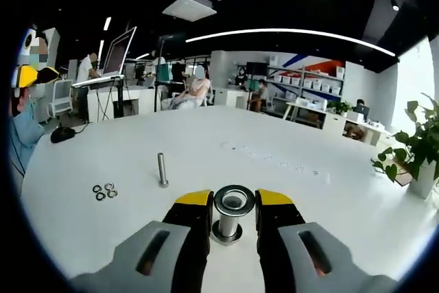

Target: Place the washer onto the threaded stud by aligning its center hole with the stud, sliding it down to the base, and recovering from edge contact or off-axis alignment until the washer reaches the visible bottom stop.

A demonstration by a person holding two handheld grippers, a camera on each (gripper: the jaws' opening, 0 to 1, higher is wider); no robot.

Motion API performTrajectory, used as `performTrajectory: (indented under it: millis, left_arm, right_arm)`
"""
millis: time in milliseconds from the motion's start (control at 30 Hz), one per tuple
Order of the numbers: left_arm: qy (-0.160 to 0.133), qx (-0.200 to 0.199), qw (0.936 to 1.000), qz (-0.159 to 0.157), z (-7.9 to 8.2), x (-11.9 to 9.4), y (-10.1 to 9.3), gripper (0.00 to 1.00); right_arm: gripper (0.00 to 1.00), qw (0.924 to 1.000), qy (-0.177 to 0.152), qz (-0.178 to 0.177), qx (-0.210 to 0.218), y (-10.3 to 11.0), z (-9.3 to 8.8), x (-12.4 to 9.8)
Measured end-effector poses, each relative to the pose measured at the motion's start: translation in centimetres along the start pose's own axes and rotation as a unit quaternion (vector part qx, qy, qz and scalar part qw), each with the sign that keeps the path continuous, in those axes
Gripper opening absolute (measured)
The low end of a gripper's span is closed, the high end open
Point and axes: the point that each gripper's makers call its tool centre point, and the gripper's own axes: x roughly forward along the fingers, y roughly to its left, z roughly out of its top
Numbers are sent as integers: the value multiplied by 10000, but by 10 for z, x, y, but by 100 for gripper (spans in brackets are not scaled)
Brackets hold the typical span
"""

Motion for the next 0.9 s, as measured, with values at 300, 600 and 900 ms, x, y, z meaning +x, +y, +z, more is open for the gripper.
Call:
performTrajectory:
  millis: [300,600,900]
  left_arm:
    - [-64,-4,10000,60,5,-2,4,33]
    - [-82,-40,9999,97,4,-4,6,33]
    - [-64,-52,9999,93,2,-3,5,32]
  right_arm:
    - [26,9998,152,73,66,5,-7,2]
    - [21,9996,222,76,173,3,-11,3]
    - [27,9999,105,81,18,7,-3,2]
